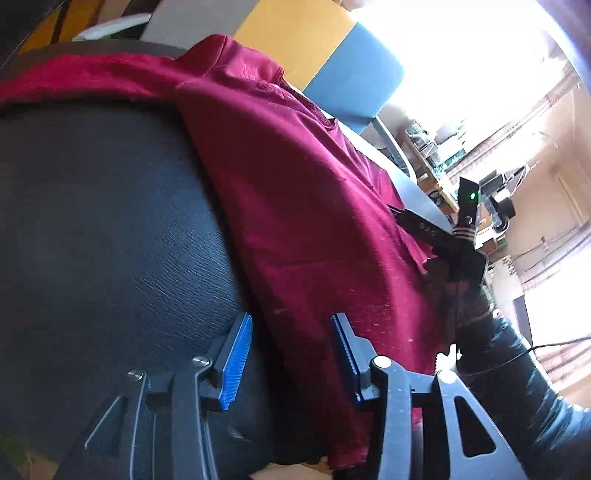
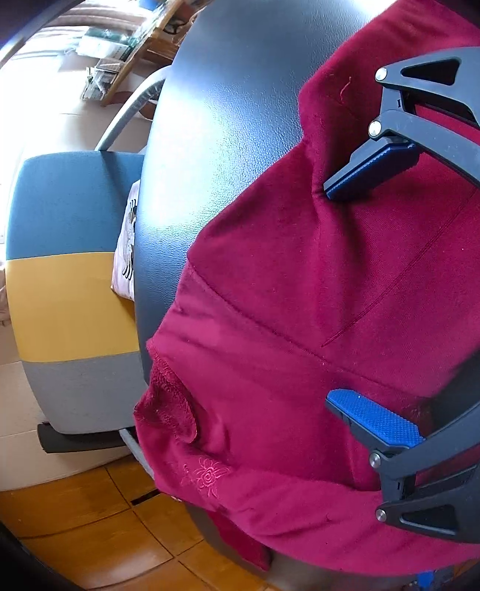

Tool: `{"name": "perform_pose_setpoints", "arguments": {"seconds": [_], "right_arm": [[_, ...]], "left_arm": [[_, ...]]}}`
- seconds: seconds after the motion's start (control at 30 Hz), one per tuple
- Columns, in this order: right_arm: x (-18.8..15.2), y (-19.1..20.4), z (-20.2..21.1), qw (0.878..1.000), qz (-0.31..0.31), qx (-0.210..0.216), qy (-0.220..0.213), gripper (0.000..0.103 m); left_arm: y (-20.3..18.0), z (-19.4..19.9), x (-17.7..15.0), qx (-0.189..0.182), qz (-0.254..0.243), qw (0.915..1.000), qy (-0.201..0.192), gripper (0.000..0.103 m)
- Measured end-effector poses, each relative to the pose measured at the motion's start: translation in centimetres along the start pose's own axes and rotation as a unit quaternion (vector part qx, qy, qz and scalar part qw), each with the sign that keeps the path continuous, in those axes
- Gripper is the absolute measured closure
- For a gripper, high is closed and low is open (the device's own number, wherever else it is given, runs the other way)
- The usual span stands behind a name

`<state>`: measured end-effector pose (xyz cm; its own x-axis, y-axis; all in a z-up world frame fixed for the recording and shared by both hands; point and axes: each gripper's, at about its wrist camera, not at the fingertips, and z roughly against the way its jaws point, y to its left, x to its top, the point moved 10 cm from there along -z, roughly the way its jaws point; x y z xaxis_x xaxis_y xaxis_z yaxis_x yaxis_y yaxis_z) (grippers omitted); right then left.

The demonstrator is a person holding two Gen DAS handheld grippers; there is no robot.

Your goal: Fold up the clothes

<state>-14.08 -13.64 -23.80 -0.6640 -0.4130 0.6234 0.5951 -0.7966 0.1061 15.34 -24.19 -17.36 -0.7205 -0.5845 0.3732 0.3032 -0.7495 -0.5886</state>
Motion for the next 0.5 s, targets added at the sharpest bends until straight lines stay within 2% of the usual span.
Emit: {"name": "perform_pose_setpoints", "arguments": {"seconds": [0.07, 0.13, 0.23, 0.37, 0.5], "right_arm": [[0.0, -0.2, 0.0, 1.0, -0.001, 0.002, -0.001, 0.0], [-0.1, 0.0, -0.1, 1.0, 0.007, -0.007, 0.001, 0.0], [-0.1, -0.1, -0.1, 1.0, 0.006, -0.006, 0.0, 0.0], [-0.1, 0.0, -0.1, 1.0, 0.006, -0.006, 0.0, 0.0], [-0.1, 0.1, -0.2, 1.0, 0.008, -0.009, 0.001, 0.0]], "left_arm": [[-0.8, -1.0, -0.4, 0.0, 0.007, 0.9999, 0.01, 0.06], [-0.8, -2.0, 0.0, 0.02, -0.002, 0.9997, 0.014, 0.067], [-1.5, -1.7, 0.4, 0.033, -0.014, 0.9994, -0.001, 0.095], [-1.1, 0.6, 1.5, 0.048, -0.02, 0.9983, -0.025, 0.099], [1.4, 4.5, 3.4, 0.076, -0.019, 0.9953, -0.058, 0.099]]}}
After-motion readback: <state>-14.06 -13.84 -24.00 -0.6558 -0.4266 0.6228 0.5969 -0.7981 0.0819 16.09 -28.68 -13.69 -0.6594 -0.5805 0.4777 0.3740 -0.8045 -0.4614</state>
